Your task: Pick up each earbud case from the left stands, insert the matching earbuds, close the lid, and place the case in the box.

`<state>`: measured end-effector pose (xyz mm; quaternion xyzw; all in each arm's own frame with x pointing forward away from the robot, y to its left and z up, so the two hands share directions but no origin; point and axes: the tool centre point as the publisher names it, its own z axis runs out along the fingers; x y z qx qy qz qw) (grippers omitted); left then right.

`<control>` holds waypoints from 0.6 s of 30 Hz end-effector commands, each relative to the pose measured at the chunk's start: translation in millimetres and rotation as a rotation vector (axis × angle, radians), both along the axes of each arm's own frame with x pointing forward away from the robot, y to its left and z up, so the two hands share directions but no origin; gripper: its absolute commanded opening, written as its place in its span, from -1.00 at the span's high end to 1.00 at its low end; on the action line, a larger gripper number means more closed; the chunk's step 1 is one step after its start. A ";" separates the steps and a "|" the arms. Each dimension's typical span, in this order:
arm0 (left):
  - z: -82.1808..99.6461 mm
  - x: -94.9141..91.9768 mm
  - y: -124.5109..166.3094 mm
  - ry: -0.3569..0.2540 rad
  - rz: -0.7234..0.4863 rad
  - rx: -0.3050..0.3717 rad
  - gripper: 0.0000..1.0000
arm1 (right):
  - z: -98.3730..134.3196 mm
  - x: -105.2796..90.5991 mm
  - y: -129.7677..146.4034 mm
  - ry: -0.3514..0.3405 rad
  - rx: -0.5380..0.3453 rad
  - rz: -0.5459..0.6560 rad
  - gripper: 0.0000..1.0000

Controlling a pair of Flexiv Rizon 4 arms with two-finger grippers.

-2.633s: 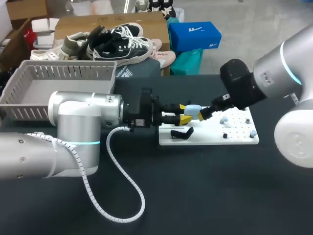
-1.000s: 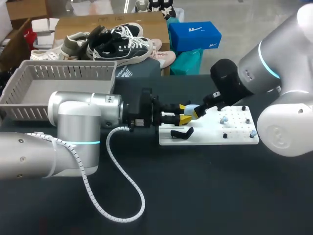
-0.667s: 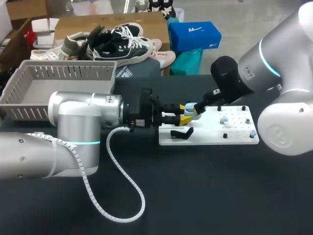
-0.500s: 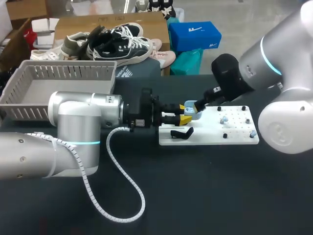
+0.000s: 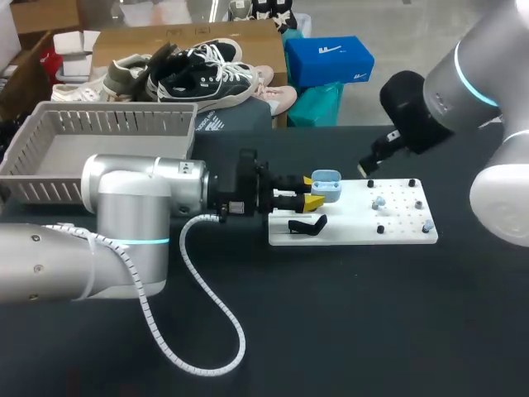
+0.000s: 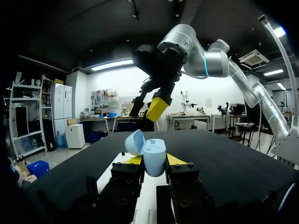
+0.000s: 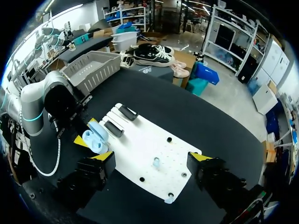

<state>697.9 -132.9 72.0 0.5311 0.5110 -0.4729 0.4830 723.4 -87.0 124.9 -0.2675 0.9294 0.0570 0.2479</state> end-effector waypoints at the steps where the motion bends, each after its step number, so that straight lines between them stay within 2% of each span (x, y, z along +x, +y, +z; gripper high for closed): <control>1: -0.3 -1.2 -0.2 -0.002 0.005 -0.001 1.00 | 0.7 -21.8 -28.0 -0.108 -0.222 -0.179 -1.00; 6: -0.3 -1.2 -0.2 -0.002 0.005 -0.001 1.00 | -17.2 -33.5 -46.8 -0.056 -0.271 -0.236 -1.00; 12: -0.3 -1.2 -0.2 -0.002 0.005 -0.001 1.00 | -38.4 -51.1 -55.7 -0.001 -0.324 -0.255 -1.00; 14: -0.3 -1.2 -0.2 -0.002 0.005 -0.001 1.00 | -46.1 -58.4 -59.9 0.019 -0.347 -0.260 -0.80; 16: -0.3 -1.2 -0.2 -0.002 0.005 -0.001 1.00 | -50.1 -63.5 -62.6 0.036 -0.355 -0.262 -0.73; 17: -0.3 -1.2 -0.2 -0.002 0.005 -0.001 1.00 | -53.6 -66.4 -64.8 0.047 -0.366 -0.263 -0.45; 18: -0.3 -1.2 -0.2 -0.002 0.005 -0.001 1.00 | -55.4 -67.5 -66.1 0.052 -0.369 -0.264 -0.40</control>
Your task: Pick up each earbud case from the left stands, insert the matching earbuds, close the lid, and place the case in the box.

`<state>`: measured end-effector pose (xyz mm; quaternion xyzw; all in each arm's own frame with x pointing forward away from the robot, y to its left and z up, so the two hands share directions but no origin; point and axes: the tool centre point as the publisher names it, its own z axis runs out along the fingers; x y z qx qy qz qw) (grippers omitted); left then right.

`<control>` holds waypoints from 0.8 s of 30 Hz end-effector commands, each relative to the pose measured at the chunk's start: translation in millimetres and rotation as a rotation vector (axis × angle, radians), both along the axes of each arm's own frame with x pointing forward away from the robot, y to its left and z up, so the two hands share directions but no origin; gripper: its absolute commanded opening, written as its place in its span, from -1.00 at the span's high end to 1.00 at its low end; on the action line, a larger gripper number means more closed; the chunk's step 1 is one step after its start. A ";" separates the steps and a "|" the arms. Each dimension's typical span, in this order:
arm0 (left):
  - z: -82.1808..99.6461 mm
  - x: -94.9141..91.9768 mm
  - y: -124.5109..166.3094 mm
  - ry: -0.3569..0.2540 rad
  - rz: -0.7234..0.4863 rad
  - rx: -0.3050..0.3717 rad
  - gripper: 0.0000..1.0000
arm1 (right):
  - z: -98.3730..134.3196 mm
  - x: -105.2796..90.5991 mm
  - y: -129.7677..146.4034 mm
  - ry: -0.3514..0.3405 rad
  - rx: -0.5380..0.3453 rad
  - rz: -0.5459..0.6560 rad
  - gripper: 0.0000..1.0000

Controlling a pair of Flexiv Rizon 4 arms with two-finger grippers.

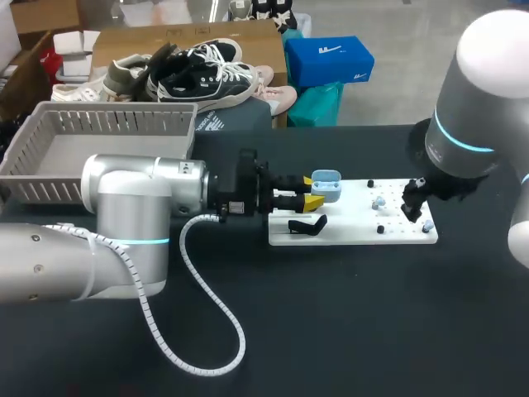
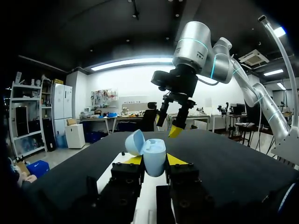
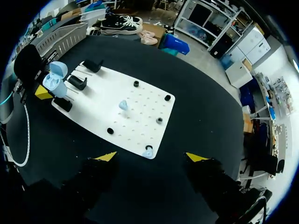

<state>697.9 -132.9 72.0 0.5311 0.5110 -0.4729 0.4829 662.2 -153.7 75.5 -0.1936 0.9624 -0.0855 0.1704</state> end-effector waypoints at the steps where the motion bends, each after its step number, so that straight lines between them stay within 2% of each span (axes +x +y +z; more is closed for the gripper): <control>1: -0.4 -1.2 -0.2 -0.002 0.005 -0.001 1.00 | -9.0 -7.4 -1.6 -0.029 -0.102 -0.040 -0.40; 7: -0.4 -1.2 -0.2 -0.002 0.005 -0.001 1.00 | -20.2 -12.1 -6.0 0.002 -0.113 -0.035 -0.29; 11: -0.4 -1.2 -0.2 -0.002 0.005 -0.001 1.00 | -25.4 -11.2 -5.7 0.014 -0.111 -0.027 -0.04; 13: -0.4 -1.2 -0.2 -0.002 0.005 -0.001 1.00 | -28.4 -10.2 -5.7 0.023 -0.113 -0.022 -0.07; 15: -0.4 -1.2 -0.2 -0.002 0.005 -0.001 1.00 | -30.2 -9.6 -5.0 0.031 -0.115 -0.015 0.00; 18: -0.4 -1.2 -0.2 -0.002 0.005 -0.001 1.00 | -30.9 -8.1 -2.1 0.043 -0.120 -0.008 -0.05; 19: -0.4 -1.2 -0.2 -0.002 0.005 -0.001 1.00 | -29.9 -7.5 -0.7 0.045 -0.117 -0.008 -0.18; 21: -0.4 -1.2 -0.2 -0.002 0.005 -0.001 1.00 | -28.4 -6.2 0.6 0.055 -0.116 -0.009 -0.29; 24: -0.4 -1.2 -0.2 -0.002 0.005 -0.001 1.00 | -27.5 -4.2 1.7 0.081 -0.124 -0.010 -0.33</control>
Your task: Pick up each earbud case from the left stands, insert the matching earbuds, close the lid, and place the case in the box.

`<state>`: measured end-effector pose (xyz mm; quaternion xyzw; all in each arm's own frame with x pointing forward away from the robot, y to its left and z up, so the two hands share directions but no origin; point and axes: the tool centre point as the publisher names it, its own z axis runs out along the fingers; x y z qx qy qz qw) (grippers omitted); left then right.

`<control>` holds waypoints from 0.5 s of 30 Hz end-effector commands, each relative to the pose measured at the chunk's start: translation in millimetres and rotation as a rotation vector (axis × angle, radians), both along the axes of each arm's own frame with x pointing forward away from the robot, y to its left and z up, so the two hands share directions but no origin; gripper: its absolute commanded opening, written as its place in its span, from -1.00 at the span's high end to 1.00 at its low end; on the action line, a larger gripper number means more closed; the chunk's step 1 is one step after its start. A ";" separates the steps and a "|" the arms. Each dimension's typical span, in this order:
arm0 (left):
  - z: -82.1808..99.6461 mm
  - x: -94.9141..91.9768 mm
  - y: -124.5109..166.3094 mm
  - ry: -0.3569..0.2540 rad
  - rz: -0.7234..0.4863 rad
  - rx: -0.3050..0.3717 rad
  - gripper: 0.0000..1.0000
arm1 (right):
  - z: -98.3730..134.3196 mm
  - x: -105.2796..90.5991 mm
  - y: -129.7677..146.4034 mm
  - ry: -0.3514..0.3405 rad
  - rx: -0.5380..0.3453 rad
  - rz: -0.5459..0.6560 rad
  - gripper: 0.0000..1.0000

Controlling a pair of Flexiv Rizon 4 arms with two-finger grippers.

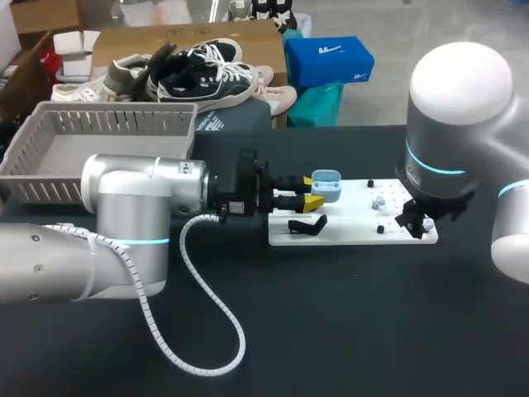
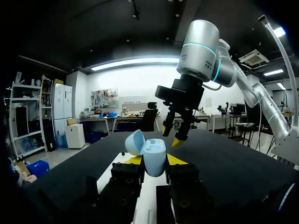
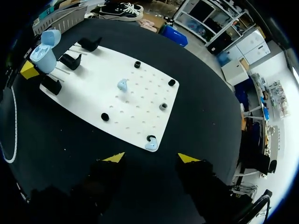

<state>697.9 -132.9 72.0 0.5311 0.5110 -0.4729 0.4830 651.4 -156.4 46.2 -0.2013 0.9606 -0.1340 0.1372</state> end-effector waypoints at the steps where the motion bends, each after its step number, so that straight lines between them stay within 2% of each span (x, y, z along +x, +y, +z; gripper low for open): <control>1: -0.4 -1.1 -0.2 -0.002 0.005 -0.001 1.00 | 1.8 7.1 4.8 0.045 -0.017 -0.005 -0.33; 4: -0.4 -1.1 -0.2 -0.002 0.005 -0.001 1.00 | 0.8 8.6 5.1 0.065 -0.026 -0.007 0.00; 15: -0.4 -1.1 -0.2 -0.002 0.005 -0.001 1.00 | -11.3 10.2 4.1 0.109 -0.027 -0.015 0.03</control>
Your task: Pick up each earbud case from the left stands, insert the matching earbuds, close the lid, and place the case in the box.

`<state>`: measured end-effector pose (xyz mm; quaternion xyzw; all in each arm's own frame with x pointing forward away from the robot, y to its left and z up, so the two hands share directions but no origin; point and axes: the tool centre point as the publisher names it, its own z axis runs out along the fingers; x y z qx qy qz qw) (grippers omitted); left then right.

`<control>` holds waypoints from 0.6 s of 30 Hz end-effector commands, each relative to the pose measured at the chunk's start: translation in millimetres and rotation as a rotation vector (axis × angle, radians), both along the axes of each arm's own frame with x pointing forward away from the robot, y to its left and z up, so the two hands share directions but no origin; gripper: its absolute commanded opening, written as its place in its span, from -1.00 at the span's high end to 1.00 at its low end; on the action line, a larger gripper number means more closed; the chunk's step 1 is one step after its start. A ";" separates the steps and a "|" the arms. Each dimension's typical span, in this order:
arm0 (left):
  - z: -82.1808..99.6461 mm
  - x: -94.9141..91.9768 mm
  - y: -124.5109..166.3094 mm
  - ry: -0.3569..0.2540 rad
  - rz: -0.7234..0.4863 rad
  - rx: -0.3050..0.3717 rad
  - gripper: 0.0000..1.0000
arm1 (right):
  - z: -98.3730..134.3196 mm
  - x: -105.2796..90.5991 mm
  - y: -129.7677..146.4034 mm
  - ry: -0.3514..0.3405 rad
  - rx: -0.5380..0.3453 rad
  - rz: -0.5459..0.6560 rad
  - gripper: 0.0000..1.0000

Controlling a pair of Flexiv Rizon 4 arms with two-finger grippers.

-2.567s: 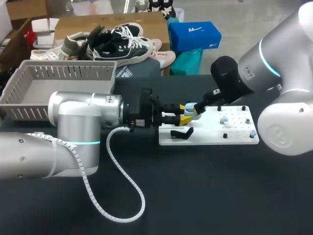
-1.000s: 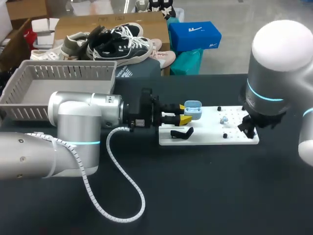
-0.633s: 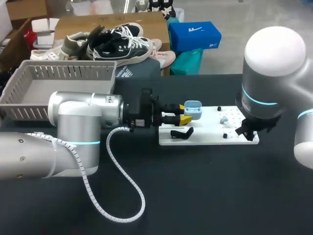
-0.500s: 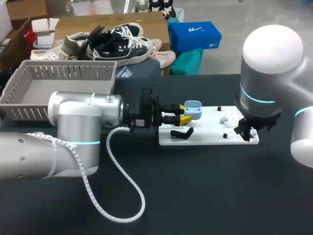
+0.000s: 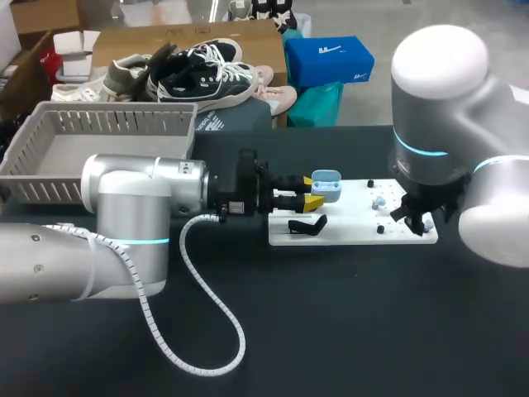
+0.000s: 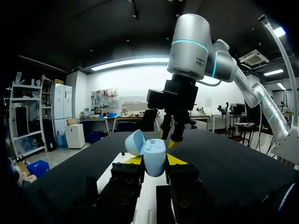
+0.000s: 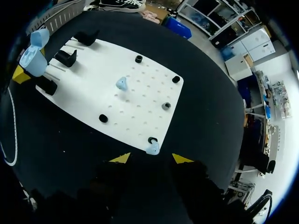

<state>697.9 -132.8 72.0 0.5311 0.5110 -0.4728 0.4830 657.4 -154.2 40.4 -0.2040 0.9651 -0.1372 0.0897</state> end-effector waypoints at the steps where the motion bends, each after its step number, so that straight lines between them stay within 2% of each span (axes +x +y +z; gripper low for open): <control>1: -0.4 -1.1 -0.2 -0.002 0.005 -0.001 1.00 | -6.7 4.0 1.6 0.018 -0.002 -0.006 0.03; 18: -0.4 -1.1 -0.2 -0.002 0.005 -0.001 1.00 | -18.5 5.2 -5.1 0.033 -0.004 -0.024 0.15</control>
